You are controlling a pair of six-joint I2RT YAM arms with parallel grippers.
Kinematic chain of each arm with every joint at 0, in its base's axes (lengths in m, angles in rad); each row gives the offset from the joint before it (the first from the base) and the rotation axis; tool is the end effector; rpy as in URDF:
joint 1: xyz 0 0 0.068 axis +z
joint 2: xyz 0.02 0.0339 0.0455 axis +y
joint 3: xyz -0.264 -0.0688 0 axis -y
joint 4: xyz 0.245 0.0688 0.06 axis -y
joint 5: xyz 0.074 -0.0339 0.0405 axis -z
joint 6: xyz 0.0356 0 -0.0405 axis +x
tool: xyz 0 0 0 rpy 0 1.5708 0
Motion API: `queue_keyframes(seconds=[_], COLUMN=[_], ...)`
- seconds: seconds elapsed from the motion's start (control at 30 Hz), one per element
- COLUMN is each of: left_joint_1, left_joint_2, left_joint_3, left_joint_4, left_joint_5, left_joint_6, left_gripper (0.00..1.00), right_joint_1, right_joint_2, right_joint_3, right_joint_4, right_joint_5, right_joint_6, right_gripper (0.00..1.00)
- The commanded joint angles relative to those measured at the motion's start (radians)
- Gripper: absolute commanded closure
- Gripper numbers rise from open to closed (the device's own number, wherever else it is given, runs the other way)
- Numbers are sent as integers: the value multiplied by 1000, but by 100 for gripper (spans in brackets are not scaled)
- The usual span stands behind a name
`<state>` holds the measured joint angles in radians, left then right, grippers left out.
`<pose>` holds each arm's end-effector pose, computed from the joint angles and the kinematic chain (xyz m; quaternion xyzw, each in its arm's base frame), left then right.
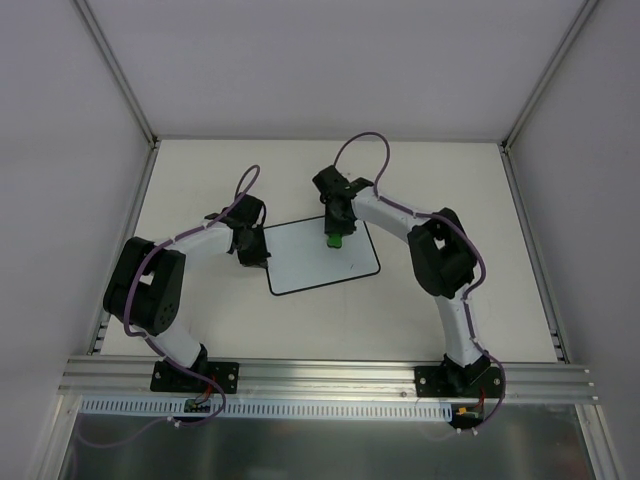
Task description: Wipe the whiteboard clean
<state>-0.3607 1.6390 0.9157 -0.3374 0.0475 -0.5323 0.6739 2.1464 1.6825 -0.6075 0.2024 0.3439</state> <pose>0.2940 -0.1127 0.1641 -0.0769 0.9643 -0.1296 0.2176 0.3653 0.2826 0.1834 -0.1337 0.9550 0.0343 0.2624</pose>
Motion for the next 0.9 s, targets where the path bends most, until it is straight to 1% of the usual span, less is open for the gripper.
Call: queue_keyframes(seconds=[0.0, 0.13, 0.27, 0.33, 0.47, 0.63, 0.73, 0.77, 0.87], left_joint_1=[-9, -9, -7, -9, -9, -9, -9, -9, -9], left_joint_2=[31, 27, 18, 15, 16, 21, 22, 22, 22], left_joint_3=[-29, -37, -51, -55, -52, -51, -44, -43, -34], left_joint_4=[-40, -40, -40, -40, -40, -40, -40, -40, -40], left_joint_5=[-26, -29, -35, -35, -37, -34, -29, -29, -28], left_joint_6=[6, 2, -9, -11, -12, -18, -28, -34, -46], left_gripper=[100, 100, 100, 100, 100, 100, 100, 100, 100], right_joint_1=[64, 32, -80, -109, -158, -126, -59, -19, 51], right_joint_2=[72, 86, 53, 34, 30, 24, 0, -9, -65], right_joint_3=[58, 105, 77, 66, 68, 36, -9, -24, -115], right_joint_4=[-73, -138, -141, -141, -140, -118, -107, -101, -52], right_joint_5=[-69, -20, -11, 15, 11, -46, -57, -60, -93], right_joint_6=[-37, -59, -54, -77, -121, -164, -177, -175, -145], right_gripper=[100, 100, 100, 100, 100, 99, 100, 100, 100])
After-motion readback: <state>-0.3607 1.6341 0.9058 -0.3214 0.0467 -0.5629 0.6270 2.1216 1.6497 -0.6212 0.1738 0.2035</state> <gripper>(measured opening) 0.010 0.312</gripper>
